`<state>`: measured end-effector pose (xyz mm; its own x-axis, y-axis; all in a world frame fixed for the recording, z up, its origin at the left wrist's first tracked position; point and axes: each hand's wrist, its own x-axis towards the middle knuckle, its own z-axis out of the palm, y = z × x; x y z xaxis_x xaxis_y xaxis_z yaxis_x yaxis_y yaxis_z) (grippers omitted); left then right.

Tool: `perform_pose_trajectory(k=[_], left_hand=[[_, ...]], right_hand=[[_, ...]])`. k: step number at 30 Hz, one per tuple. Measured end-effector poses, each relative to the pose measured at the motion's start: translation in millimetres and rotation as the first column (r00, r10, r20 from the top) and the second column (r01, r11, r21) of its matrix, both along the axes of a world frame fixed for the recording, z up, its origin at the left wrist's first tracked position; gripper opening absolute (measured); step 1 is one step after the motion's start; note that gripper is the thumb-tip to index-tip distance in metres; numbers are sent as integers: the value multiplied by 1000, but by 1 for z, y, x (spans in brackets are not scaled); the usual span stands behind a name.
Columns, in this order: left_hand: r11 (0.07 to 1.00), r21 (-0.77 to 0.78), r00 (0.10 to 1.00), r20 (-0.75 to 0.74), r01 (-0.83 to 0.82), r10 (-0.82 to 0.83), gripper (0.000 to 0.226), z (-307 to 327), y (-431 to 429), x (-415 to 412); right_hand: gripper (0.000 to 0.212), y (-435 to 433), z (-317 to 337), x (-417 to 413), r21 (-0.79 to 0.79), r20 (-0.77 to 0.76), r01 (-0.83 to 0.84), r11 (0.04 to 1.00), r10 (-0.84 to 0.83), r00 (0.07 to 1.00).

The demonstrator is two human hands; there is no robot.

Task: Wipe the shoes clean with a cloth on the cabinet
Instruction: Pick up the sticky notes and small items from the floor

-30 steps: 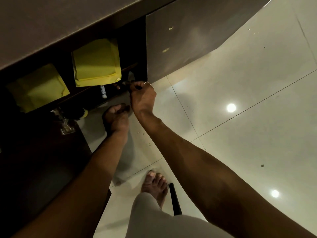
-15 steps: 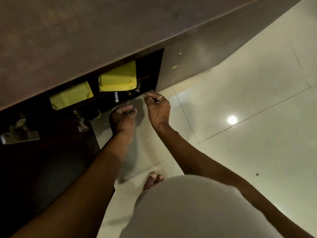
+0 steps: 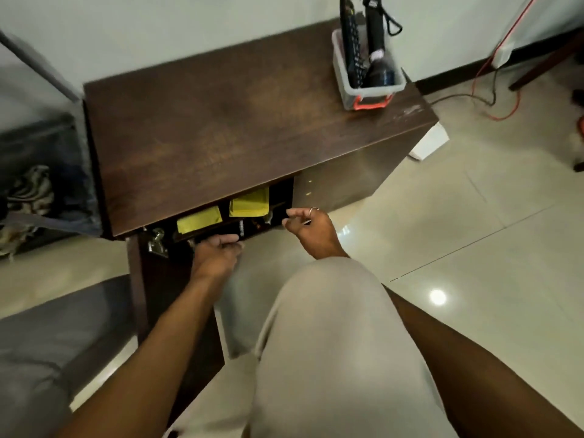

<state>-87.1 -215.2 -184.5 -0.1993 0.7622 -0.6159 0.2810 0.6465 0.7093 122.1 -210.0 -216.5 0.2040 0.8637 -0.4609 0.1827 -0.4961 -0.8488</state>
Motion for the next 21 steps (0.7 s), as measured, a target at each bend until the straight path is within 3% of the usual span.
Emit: perform_pose_trajectory(k=[3, 5, 8, 10, 14, 17, 21], left_hand=[[993, 112, 996, -85, 43, -34, 11, 44, -16, -21], [968, 225, 970, -235, 111, -57, 9, 70, -26, -41], [914, 332, 849, -528, 233, -24, 15, 85, -45, -70], [920, 313, 774, -633, 234, 18, 16, 89, -56, -82], [984, 167, 823, -567, 58, 47, 18, 99, -66, -98], [995, 86, 913, -399, -53, 83, 8, 110, -66, -100], [995, -90, 951, -309, -33, 4, 18, 123, -71, -105]], right_hand=[[27, -8, 46, 6, -20, 16, -172, 985, 173, 985], [23, -8, 82, 12, -9, 60, -284, 959, 284, 957], [13, -3, 124, 22, -5, 149, -369, 929, 366, 919], [8, 3, 152, 29, -38, 202, -408, 912, 407, 891], [11, 11, 206, 28, -74, 301, -503, 861, 500, 812], [13, 14, 228, 11, -126, 362, -558, 820, 562, 744], [17, 15, 240, -31, -202, 392, -593, 780, 619, 680]])
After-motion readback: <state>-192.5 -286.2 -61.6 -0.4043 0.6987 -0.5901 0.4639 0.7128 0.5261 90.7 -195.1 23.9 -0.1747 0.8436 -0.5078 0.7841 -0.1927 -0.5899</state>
